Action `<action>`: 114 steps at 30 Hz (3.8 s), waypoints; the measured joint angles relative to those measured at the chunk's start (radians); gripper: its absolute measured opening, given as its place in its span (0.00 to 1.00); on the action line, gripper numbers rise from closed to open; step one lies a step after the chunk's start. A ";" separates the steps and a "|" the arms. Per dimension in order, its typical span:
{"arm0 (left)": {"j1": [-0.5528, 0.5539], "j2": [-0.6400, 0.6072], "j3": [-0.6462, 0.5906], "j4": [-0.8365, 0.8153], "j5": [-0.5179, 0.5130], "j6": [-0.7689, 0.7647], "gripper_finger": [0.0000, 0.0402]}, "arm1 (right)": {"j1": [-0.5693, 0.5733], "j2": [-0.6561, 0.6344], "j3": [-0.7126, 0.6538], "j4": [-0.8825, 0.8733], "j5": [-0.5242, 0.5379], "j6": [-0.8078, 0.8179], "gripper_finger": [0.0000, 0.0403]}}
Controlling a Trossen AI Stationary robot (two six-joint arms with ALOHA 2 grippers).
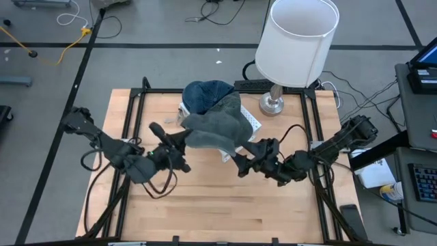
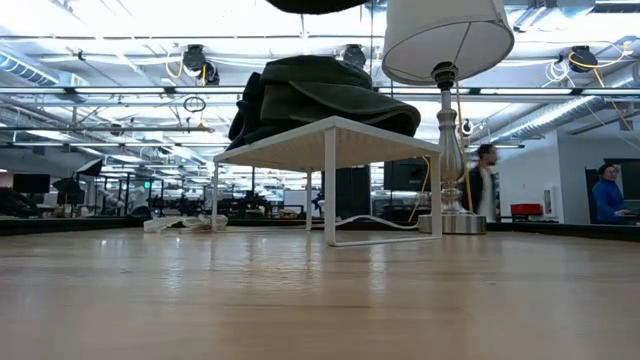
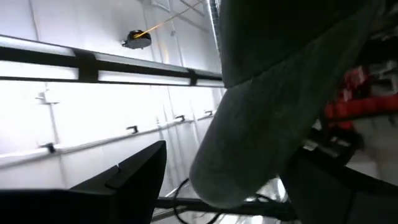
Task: Pick & Place hat
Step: Stack the gray cap on the stacked gray cap on the shelf
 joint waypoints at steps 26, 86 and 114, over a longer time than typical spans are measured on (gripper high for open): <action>-0.023 0.092 0.000 0.353 0.030 0.337 0.24 | 0.009 -0.001 0.000 0.146 -0.106 -0.049 0.02; 0.146 -0.036 0.000 -0.113 1.482 -1.523 0.60 | -0.044 -0.057 -0.059 -0.477 -1.119 -0.271 0.01; 0.163 0.011 0.000 0.070 1.694 -1.663 0.02 | -0.042 -0.056 -0.059 -0.483 -1.088 -0.240 0.07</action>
